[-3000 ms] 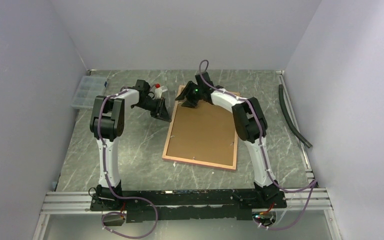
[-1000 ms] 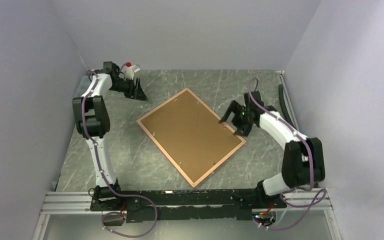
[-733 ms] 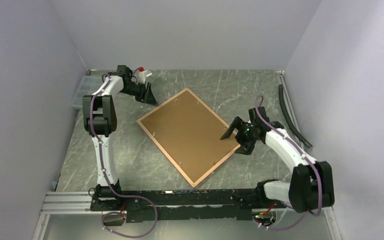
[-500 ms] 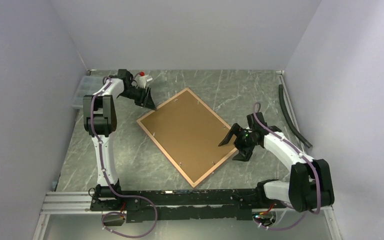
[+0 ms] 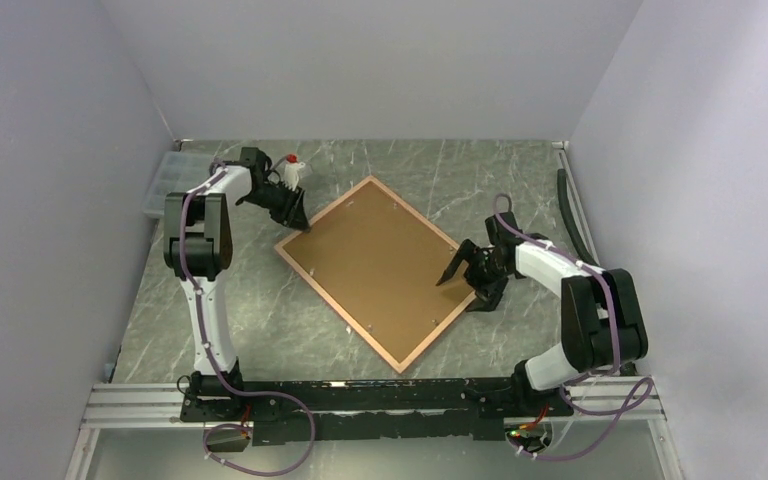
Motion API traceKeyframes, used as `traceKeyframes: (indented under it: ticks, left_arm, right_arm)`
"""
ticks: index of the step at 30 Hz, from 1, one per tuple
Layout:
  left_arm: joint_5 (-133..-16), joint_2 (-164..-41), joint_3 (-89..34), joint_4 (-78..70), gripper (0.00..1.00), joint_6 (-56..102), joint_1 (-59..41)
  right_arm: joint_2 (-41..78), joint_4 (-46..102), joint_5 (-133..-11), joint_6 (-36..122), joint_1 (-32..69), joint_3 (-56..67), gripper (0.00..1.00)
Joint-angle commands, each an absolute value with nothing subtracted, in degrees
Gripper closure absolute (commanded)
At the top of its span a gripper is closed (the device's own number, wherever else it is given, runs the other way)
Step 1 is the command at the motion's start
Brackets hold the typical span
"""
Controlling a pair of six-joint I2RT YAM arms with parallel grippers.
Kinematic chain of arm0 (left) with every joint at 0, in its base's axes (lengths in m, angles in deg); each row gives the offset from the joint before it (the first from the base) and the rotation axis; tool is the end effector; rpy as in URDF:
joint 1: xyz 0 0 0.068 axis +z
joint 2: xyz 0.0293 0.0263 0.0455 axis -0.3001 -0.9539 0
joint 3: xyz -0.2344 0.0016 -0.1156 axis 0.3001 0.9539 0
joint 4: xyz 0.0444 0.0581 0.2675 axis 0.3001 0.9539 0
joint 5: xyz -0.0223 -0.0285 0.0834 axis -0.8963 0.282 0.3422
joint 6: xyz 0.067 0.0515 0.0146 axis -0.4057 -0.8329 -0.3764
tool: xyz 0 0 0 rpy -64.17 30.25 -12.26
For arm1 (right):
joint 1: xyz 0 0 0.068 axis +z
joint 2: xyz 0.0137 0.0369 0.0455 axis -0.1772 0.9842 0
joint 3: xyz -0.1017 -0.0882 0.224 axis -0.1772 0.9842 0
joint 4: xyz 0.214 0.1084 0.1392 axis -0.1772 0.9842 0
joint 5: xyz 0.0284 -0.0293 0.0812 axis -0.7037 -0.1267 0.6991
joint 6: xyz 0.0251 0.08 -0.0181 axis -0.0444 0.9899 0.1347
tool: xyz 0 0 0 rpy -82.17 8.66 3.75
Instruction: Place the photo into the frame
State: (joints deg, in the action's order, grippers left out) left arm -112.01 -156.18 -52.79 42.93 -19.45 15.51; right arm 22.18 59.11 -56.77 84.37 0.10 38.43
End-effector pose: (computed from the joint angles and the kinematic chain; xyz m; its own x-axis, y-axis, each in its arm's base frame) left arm 0.4606 -0.0699 0.1003 -0.7365 0.3825 -0.5580 0.6616 0.5791 -0.4763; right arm 0.2615 0.0768 0.0943 -0.8302 0.5501 0.0903 0.5271 0.7219 0.4484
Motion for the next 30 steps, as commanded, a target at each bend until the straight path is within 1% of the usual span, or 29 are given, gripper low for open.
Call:
traceKeyframes:
  ticks: [1,7,9,13,17,20,23,25,28,30]
  left_arm:
    - [-111.3,-151.8,-42.3,52.1,0.65,-24.4,11.1]
    - [-113.7,-143.4,-34.4,59.2,0.63,-28.3,11.1]
    - [-115.1,-142.0,-33.6,60.9,0.62,-28.6,12.2]
    - [-118.6,-140.1,-35.7,63.9,0.57,-28.7,14.7]
    - [-121.6,-139.5,-37.3,61.2,0.48,-25.3,15.3]
    - [-122.1,-140.5,-37.1,56.3,0.43,-21.9,15.2]
    - [-120.7,-143.1,-36.9,53.1,0.43,-19.7,14.8]
    - [-118.9,-144.3,-35.9,51.0,0.43,-19.1,14.2]
    - [-113.7,-144.3,-32.9,47.7,0.45,-18.4,13.2]
    - [-111.3,-143.5,-31.0,45.5,0.45,-17.7,13.0]
  right_arm:
    - [23.4,56.2,-59.1,81.1,-1.3,30.6,0.0]
    - [25.4,57.5,-59.9,78.7,-4.0,28.1,0.0]
    - [25.6,58.1,-60.6,78.2,-4.1,27.3,0.0]
    - [24.9,61.8,-64.4,75.7,-4.6,23.5,0.0]
    - [22.3,67.4,-70.3,73.7,-4.8,17.9,0.0]
    - [20.2,67.8,-70.7,74.6,-4.6,15.8,0.0]
    - [20.6,65.3,-69.4,76.9,-0.8,14.7,0.0]
    - [23.5,63.8,-68.7,78.5,3.0,12.8,0.0]
    - [28.7,59.8,-67.4,81.6,7.8,9.9,0.01]
    - [32.9,56.9,-66.6,83.4,10.5,7.3,0.03]
